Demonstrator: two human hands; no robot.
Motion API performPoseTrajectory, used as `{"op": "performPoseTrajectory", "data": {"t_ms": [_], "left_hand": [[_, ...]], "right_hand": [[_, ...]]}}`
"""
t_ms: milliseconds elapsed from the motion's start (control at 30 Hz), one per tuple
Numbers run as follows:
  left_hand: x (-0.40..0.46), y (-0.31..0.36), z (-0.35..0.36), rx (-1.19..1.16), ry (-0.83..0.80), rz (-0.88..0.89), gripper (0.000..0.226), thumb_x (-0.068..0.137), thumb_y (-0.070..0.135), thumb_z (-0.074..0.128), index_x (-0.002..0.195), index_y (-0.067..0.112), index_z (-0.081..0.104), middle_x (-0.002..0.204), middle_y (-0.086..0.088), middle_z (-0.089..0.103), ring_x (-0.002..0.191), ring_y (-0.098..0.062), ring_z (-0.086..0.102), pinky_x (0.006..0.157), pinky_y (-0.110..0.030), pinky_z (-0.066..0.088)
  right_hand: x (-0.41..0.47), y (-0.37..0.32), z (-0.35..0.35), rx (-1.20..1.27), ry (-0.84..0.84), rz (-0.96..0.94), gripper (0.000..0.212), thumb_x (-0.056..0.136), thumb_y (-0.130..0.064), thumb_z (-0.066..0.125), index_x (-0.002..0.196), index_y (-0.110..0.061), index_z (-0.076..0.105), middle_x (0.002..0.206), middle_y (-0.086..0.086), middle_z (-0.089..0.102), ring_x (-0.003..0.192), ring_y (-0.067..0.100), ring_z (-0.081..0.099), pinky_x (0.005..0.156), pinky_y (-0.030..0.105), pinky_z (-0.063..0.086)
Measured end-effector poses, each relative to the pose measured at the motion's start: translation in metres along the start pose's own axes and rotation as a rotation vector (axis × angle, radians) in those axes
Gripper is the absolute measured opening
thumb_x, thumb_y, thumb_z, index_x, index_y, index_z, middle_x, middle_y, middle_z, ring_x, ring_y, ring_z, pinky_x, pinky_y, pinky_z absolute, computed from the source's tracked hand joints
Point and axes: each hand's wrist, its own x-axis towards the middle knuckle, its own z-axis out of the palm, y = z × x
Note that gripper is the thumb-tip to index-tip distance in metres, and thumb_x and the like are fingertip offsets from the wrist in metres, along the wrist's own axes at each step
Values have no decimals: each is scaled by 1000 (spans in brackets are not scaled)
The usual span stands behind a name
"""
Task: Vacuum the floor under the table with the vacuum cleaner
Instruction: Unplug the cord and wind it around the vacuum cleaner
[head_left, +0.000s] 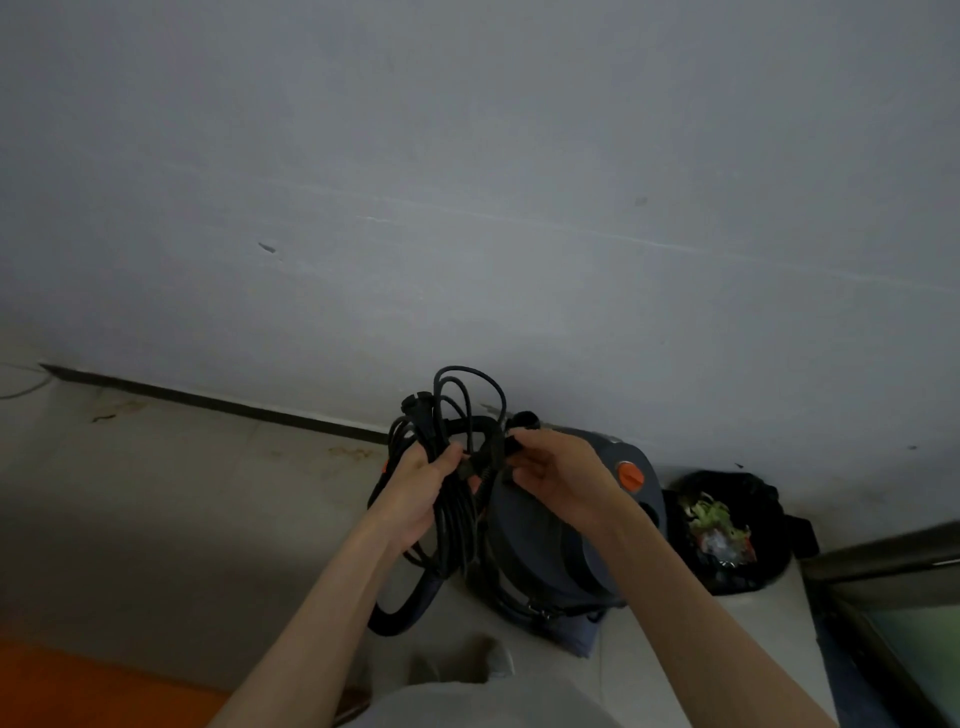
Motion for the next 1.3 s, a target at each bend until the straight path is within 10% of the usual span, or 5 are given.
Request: {"op": "performPoseTrajectory", "data": {"t_ms": [233, 600, 833, 1133, 1300], "left_hand": [[-5, 1, 6, 51, -32, 15, 21, 99, 10, 42, 84, 8, 56, 62, -7, 54, 61, -19, 53, 66, -33, 47], [3, -1, 14, 137, -33, 25, 10, 100, 11, 42, 99, 4, 49, 63, -4, 50, 56, -15, 49, 57, -27, 47], [2, -6, 8, 37, -16, -50, 10, 100, 11, 41, 98, 7, 50, 63, -5, 49, 55, -15, 48, 51, -26, 47], [4, -13, -1, 143, -124, -11, 16, 90, 6, 58, 83, 10, 45, 58, -2, 45, 53, -13, 46, 59, -28, 44], [11, -20, -1, 425, 11, -24, 51, 78, 12, 75, 117, 9, 42, 81, -7, 57, 67, -18, 56, 65, -30, 50]], "right_hand": [[0, -17, 6, 346, -54, 29, 20, 92, -14, 54, 74, -10, 59, 59, -1, 60, 60, 13, 57, 79, 27, 43], [14, -8, 10, 371, 32, -222, 16, 97, -9, 48, 107, -15, 60, 76, 3, 72, 48, 8, 53, 58, 22, 51], [10, -29, 1, 44, 61, -273, 9, 94, -6, 55, 94, -5, 64, 95, 8, 74, 80, 16, 72, 66, 22, 56], [1, -44, 4, -283, 196, -375, 12, 93, -12, 60, 88, -3, 66, 74, 7, 73, 67, 18, 72, 58, 22, 57], [-2, -51, 4, -319, 216, -410, 18, 95, -18, 58, 89, -4, 68, 75, 9, 73, 68, 20, 72, 63, 26, 59]]}}
